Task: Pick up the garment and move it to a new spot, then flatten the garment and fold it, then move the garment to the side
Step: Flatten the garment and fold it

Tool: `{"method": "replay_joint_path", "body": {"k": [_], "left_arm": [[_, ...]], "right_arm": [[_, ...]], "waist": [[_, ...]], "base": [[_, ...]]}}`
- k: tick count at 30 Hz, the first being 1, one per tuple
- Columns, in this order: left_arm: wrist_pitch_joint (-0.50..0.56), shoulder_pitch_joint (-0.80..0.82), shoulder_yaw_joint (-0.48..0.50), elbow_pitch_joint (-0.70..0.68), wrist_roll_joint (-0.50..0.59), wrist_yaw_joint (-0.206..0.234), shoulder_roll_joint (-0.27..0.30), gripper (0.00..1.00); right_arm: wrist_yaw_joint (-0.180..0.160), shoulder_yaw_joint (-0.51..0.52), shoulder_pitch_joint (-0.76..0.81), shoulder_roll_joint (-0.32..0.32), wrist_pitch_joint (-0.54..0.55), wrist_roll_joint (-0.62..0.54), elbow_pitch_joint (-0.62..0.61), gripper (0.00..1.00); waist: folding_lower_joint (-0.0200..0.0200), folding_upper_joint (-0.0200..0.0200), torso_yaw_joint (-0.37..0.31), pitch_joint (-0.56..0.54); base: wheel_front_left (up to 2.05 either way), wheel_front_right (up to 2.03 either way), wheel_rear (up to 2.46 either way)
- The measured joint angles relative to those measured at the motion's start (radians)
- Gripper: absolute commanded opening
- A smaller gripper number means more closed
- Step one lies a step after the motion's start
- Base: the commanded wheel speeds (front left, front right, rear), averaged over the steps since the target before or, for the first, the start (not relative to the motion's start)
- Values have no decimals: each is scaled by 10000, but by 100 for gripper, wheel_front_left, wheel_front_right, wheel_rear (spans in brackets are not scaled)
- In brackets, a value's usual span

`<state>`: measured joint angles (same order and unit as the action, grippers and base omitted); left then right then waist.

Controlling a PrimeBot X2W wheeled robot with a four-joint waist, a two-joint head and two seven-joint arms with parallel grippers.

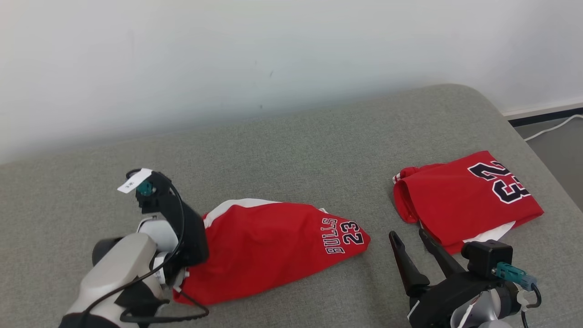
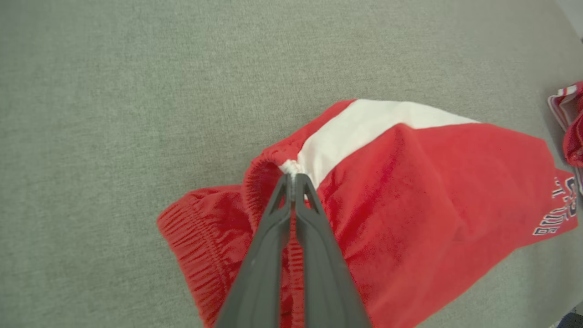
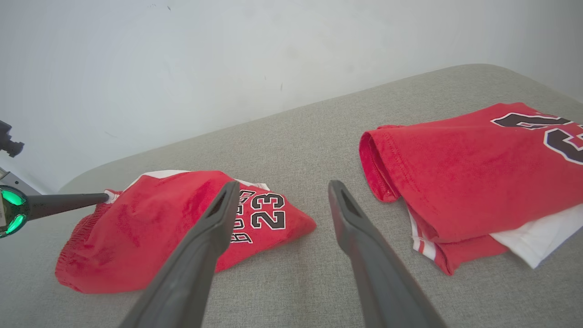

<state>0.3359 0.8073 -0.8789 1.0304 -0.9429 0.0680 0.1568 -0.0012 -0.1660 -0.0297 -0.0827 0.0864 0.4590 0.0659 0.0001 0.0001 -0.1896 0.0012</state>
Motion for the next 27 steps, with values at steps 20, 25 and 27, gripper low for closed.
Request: {"method": "replay_joint_path", "body": {"k": [20,25,27], "left_arm": [[-2652,-2316,-702,-1778,1152,-209,1664,0],[-2922,-3392,-725,-2541,1124,113,1946,100],[-3028,-3528,-658,-2821,1087,209,1964,100]], "right_arm": [[-178,485,726,-203,-253,48,-69,100],[-267,656,1063,-320,-263,71,-307,100],[-297,652,1061,-320,-263,71,-372,100]], "waist": [[-1,-1,590,-471],[-2,-1,1040,-602],[-2,-1,1191,-627]], "base": [[0,0,0],[0,0,0],[0,0,0]]}}
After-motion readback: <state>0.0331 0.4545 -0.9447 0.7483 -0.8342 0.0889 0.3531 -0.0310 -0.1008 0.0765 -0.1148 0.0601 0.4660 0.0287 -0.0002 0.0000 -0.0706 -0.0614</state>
